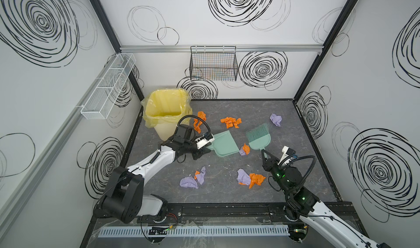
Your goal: Sweep away the paper scraps from the table
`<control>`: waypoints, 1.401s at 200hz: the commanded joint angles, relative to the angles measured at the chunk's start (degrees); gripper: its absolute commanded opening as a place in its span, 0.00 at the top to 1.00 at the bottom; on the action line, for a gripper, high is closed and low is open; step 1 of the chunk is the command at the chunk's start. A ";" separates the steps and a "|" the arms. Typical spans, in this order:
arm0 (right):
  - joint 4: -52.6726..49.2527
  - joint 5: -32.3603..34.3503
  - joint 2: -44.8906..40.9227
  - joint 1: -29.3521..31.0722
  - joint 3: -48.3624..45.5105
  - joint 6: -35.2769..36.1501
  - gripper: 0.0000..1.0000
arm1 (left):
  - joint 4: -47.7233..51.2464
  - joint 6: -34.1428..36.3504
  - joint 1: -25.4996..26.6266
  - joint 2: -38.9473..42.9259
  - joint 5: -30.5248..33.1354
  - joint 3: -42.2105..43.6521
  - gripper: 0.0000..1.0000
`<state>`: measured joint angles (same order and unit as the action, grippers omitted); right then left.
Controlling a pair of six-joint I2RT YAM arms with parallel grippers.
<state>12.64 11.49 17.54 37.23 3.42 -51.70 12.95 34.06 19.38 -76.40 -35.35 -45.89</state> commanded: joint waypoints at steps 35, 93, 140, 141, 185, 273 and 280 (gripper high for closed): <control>0.38 -2.84 8.44 -1.61 5.96 -0.28 1.00 | 15.75 5.30 -16.92 14.77 -10.39 -2.87 1.00; 12.87 -14.61 38.20 -3.94 19.64 -1.36 1.00 | 23.94 9.09 -27.93 25.37 -15.23 -1.08 1.00; 10.52 -29.81 67.74 -4.25 46.06 -0.26 1.00 | 22.18 6.82 -31.56 28.10 -18.20 2.31 1.00; 10.54 -30.01 68.17 -4.26 46.67 -0.25 1.00 | 22.06 6.77 -31.66 28.17 -18.23 2.39 1.00; 14.44 -37.54 88.02 -5.18 64.52 -5.47 1.00 | 19.13 4.72 -33.16 30.72 -17.12 4.43 1.00; 12.87 -43.86 117.13 -6.28 94.40 -14.47 1.00 | 20.80 6.19 -33.53 29.64 -18.99 4.49 1.00; 13.31 -44.12 117.74 -6.38 94.19 -15.05 1.00 | 20.76 6.15 -33.51 29.56 -18.96 4.58 1.00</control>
<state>23.94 -30.57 133.88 31.29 95.77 -63.07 34.59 39.46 -13.52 -46.65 -51.64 -41.71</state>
